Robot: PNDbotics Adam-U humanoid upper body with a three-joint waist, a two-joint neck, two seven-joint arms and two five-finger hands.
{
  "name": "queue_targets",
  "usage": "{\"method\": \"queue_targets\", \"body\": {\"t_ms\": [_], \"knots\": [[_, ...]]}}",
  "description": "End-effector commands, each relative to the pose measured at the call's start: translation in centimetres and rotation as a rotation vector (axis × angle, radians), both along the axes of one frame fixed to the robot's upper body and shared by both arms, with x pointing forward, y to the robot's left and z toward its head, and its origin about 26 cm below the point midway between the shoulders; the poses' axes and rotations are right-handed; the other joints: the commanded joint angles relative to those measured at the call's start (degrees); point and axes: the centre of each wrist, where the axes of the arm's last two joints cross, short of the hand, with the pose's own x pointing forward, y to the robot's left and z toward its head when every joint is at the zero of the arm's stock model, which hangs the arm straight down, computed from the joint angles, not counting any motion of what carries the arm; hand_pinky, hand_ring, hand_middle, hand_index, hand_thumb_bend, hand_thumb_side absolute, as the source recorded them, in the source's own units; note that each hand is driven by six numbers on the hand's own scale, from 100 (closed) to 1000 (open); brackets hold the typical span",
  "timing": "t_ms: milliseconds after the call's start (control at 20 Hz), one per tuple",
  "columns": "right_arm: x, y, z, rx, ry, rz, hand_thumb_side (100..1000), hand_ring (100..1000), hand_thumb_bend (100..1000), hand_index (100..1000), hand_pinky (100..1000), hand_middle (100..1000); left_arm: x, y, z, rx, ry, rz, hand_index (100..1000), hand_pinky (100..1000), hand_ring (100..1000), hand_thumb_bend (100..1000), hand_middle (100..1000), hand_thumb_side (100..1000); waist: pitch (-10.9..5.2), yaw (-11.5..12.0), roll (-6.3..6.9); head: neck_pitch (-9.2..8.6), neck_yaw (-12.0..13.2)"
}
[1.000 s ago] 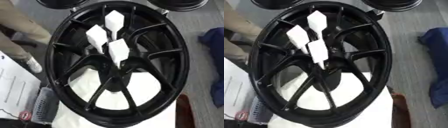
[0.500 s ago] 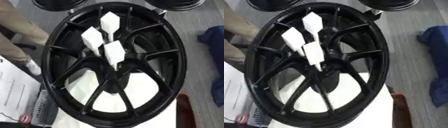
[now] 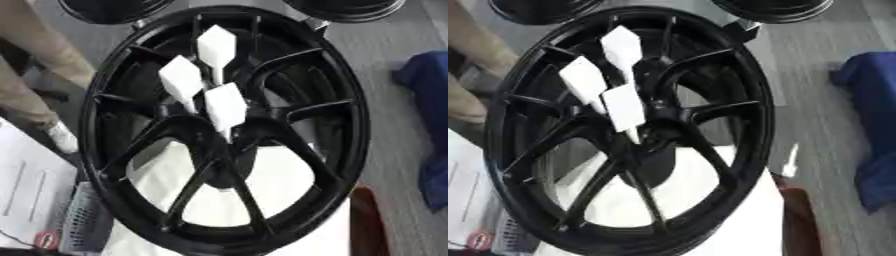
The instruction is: Pull the pin out of the wheel hub.
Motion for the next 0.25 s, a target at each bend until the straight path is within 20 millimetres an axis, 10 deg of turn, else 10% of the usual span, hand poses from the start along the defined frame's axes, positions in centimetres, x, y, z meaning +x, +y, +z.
{"method": "queue_targets", "body": {"t_ms": [50, 250], "knots": [[-0.2, 0.6, 1.6, -0.025, -0.029, 0.009, 455, 721, 100, 847, 843, 743, -0.2, 0.0, 1.2, 0.027, -0.031, -0.002, 710, 706, 801, 742, 561, 561, -0.85, 0.08, -0.3, -0.61, -0.24], [0.2, 1.6, 1.8, 0.022, -0.044, 0.058, 444, 670, 100, 801, 830, 677, -0.1, -0.2, 1.4, 0.026, -0.039, -0.01, 709, 705, 801, 740, 560, 560, -0.81, 0.28, -0.27, -0.88, -0.56]]}}
